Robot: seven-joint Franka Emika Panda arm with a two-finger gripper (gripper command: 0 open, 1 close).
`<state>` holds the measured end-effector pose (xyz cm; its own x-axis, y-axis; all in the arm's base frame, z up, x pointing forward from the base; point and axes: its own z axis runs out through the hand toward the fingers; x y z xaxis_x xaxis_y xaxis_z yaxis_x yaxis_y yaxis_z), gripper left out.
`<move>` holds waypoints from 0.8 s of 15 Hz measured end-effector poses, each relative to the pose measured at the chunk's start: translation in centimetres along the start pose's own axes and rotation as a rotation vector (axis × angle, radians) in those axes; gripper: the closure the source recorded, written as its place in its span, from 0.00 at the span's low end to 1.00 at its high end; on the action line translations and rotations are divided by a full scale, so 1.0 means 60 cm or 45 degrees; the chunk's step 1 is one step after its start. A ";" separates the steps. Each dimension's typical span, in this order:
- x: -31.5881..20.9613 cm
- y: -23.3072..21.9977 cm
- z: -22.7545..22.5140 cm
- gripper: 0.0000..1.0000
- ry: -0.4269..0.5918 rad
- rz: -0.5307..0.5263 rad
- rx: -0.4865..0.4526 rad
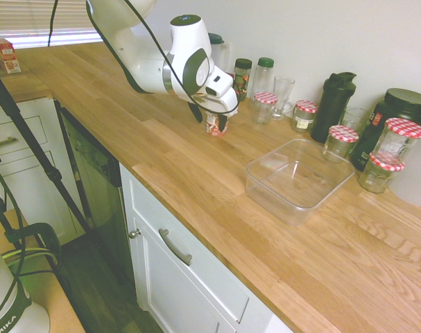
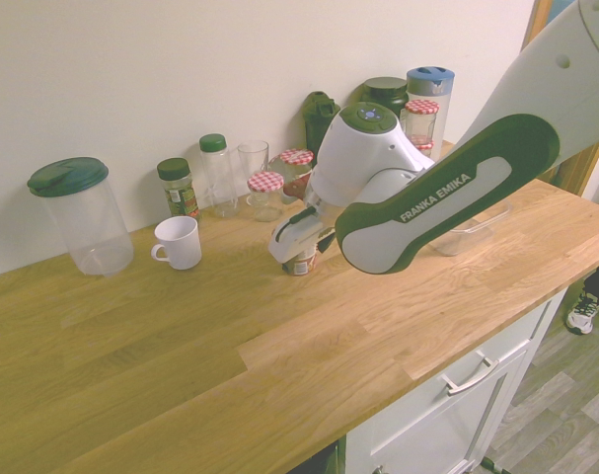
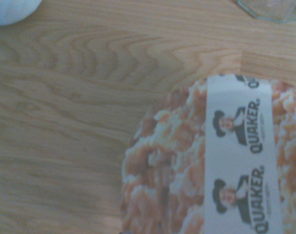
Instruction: Put the cereal into the container
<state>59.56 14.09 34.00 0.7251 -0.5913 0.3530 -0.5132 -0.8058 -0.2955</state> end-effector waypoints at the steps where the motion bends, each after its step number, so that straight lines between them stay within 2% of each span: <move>1: 0.005 -0.002 0.004 0.00 0.002 0.004 0.001; 2: 0.010 -0.003 0.005 0.00 0.007 0.006 0.003; 3: 0.013 -0.003 0.004 1.00 0.013 0.004 0.006; 12: 0.012 -0.010 0.001 1.00 0.008 -0.004 0.018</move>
<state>60.40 14.14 34.34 0.7240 -0.5888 0.3593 -0.5043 -0.8072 -0.3068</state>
